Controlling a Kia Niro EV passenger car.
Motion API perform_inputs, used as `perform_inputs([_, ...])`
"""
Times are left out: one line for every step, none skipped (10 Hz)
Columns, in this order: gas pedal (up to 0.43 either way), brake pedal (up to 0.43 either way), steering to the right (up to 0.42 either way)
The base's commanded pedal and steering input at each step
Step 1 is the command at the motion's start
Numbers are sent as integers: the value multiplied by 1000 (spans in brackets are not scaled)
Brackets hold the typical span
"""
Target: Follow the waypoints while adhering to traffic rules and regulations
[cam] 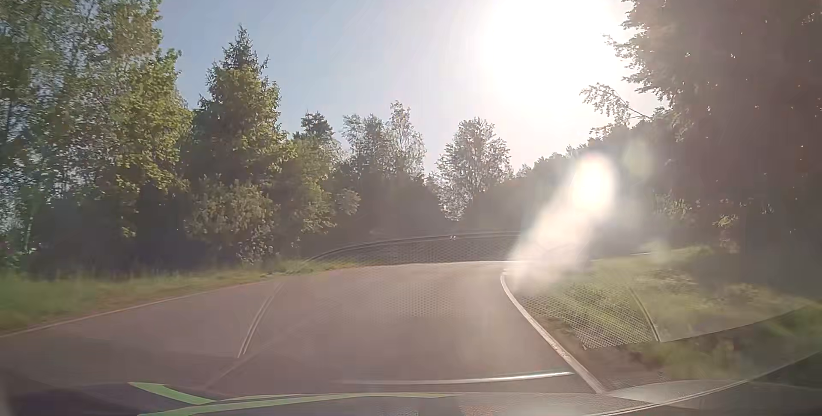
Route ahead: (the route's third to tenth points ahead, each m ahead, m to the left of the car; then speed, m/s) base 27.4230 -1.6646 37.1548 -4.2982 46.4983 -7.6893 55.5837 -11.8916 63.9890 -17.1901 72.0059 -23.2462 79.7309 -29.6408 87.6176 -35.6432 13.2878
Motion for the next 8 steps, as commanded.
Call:
perform_inputs([79, 0, 34])
perform_inputs([87, 0, 35])
perform_inputs([98, 0, 35])
perform_inputs([98, 0, 35])
perform_inputs([98, 0, 35])
perform_inputs([98, 0, 35])
perform_inputs([98, 0, 35])
perform_inputs([98, 0, 35])
